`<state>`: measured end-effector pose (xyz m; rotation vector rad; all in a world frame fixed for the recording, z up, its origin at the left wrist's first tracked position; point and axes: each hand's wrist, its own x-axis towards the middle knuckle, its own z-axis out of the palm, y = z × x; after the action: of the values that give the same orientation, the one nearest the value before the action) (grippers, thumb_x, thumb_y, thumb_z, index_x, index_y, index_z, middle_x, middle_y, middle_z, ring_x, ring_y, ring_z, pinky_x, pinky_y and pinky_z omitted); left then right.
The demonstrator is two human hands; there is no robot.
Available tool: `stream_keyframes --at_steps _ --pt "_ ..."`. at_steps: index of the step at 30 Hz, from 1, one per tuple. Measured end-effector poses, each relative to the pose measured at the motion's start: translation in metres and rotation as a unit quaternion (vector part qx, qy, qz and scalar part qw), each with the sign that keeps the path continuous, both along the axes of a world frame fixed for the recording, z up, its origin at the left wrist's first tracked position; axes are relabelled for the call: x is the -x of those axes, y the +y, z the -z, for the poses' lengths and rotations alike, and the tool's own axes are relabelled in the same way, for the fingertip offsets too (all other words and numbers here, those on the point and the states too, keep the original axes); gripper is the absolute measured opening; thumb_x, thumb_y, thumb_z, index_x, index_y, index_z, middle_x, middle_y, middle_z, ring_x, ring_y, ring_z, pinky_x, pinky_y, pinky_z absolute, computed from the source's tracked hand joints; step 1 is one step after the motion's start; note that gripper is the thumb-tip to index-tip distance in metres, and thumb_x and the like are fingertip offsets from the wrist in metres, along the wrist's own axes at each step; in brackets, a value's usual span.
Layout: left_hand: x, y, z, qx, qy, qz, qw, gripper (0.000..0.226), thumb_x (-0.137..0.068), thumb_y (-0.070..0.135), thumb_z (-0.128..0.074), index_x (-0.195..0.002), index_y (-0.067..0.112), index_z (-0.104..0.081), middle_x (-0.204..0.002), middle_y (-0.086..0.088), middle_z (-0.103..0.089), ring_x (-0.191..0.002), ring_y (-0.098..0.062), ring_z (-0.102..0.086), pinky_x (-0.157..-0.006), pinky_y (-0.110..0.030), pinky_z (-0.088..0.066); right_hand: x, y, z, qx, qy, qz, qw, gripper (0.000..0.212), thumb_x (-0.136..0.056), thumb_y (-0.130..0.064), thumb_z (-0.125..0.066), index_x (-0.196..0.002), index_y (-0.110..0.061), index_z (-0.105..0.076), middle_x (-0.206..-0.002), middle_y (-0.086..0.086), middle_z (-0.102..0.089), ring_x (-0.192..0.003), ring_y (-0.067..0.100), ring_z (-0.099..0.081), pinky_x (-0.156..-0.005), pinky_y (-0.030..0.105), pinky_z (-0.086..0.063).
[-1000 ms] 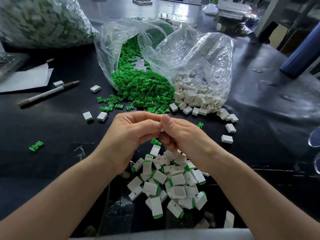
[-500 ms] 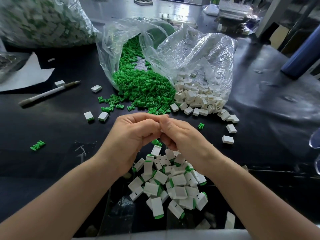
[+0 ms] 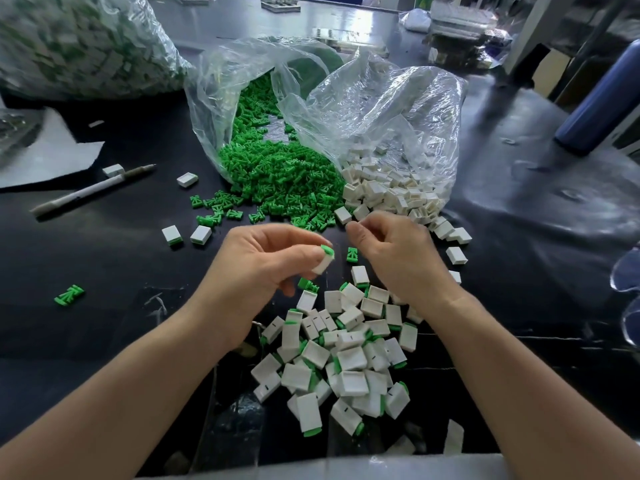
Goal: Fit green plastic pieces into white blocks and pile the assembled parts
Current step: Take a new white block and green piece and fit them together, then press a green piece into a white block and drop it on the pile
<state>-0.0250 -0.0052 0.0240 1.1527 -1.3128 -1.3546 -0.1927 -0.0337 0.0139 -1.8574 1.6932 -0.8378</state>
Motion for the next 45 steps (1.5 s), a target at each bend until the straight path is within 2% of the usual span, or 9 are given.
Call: stream_keyframes --at_steps 2,5,9,14,24,31,35,39,45 --pt "0.002 0.004 -0.003 -0.006 -0.014 0.072 0.997 0.006 -0.063 0.015 -0.072 -0.068 0.013 -0.075 -0.057 0.000 -0.067 -0.049 -0.003 -0.056 -0.043 -0.013 -0.041 0.009 -0.007 0.003 0.020 0.030 0.036 0.999 0.017 -0.091 -0.032 -0.054 -0.089 -0.019 -0.065 -0.071 -0.011 -0.055 -0.071 0.008 -0.050 -0.061 0.020 -0.032" --pt "0.005 0.009 -0.003 -0.010 -0.046 0.120 0.992 0.024 -0.050 0.028 -0.074 -0.069 0.013 -0.075 -0.053 0.004 -0.064 -0.043 0.000 -0.051 -0.042 -0.010 -0.039 0.018 -0.016 0.008 0.042 0.070 0.081 0.993 0.018 -0.090 -0.027 -0.056 -0.101 -0.017 -0.067 -0.096 0.000 -0.063 -0.088 0.014 -0.053 -0.076 0.022 -0.037" --pt "0.000 0.001 0.000 -0.008 -0.039 -0.009 0.999 0.020 -0.059 0.032 -0.069 -0.070 0.016 -0.074 -0.059 0.001 -0.067 -0.039 -0.003 -0.045 -0.038 -0.013 -0.035 0.019 -0.021 0.013 0.059 0.128 0.079 0.987 0.028 -0.092 -0.021 -0.053 -0.118 -0.014 -0.061 -0.122 0.006 -0.055 -0.116 0.022 -0.046 -0.099 0.028 -0.031" --pt "-0.004 -0.006 0.003 -0.027 0.002 -0.098 0.995 0.008 -0.078 0.015 -0.067 -0.071 0.018 -0.070 -0.061 0.003 -0.069 -0.038 -0.003 -0.047 -0.035 -0.012 -0.031 0.016 -0.023 0.019 0.047 0.225 0.015 0.973 0.039 -0.095 -0.016 -0.045 -0.134 -0.019 -0.047 -0.143 -0.005 -0.041 -0.128 0.020 -0.031 -0.107 0.035 -0.024" --pt "-0.005 -0.008 0.005 -0.040 0.005 -0.100 0.994 0.023 -0.085 0.006 -0.061 -0.069 0.020 -0.072 -0.063 0.002 -0.070 -0.042 -0.004 -0.053 -0.036 -0.013 -0.035 0.021 -0.026 0.018 0.036 0.267 0.012 0.963 0.028 -0.093 -0.016 -0.050 -0.119 -0.018 -0.059 -0.120 0.007 -0.050 -0.118 0.025 -0.038 -0.099 0.033 -0.027" --pt "-0.001 -0.009 0.006 -0.067 0.015 -0.079 0.994 0.008 -0.082 0.011 -0.063 -0.082 0.017 -0.067 -0.066 0.003 -0.071 -0.052 -0.006 -0.063 -0.041 -0.015 -0.045 0.006 -0.007 0.002 0.074 -0.024 -0.066 0.995 0.020 -0.081 -0.019 -0.068 -0.100 -0.016 -0.066 -0.078 -0.014 -0.058 -0.070 -0.002 -0.054 -0.071 0.010 -0.045" --pt "0.000 -0.007 0.007 -0.071 0.015 -0.036 0.997 0.024 -0.062 0.024 -0.068 -0.085 0.015 -0.067 -0.070 -0.001 -0.071 -0.058 -0.009 -0.066 -0.047 -0.017 -0.051 -0.011 0.006 0.002 0.106 -0.043 -0.148 0.982 0.013 -0.072 -0.011 -0.076 -0.079 -0.010 -0.064 -0.074 -0.001 -0.063 -0.067 0.013 -0.058 -0.065 0.025 -0.050" --pt "0.000 -0.008 0.007 -0.057 0.019 -0.057 0.997 0.008 -0.076 0.001 -0.066 -0.081 0.008 -0.067 -0.062 -0.003 -0.070 -0.054 -0.010 -0.065 -0.048 -0.016 -0.051 -0.011 0.006 0.001 0.088 -0.079 -0.174 0.978 0.008 -0.074 -0.009 -0.074 -0.078 -0.009 -0.068 -0.074 -0.002 -0.065 -0.064 0.007 -0.058 -0.062 0.021 -0.050" --pt "0.000 -0.008 0.005 -0.066 0.061 -0.059 0.994 0.024 -0.078 -0.015 -0.058 -0.078 0.007 -0.066 -0.063 -0.004 -0.070 -0.058 -0.013 -0.068 -0.052 -0.017 -0.053 0.007 -0.010 0.012 0.024 0.076 -0.024 0.996 0.018 -0.085 -0.032 -0.062 -0.095 -0.019 -0.067 -0.091 -0.003 -0.064 -0.084 0.009 -0.056 -0.081 0.026 -0.046"
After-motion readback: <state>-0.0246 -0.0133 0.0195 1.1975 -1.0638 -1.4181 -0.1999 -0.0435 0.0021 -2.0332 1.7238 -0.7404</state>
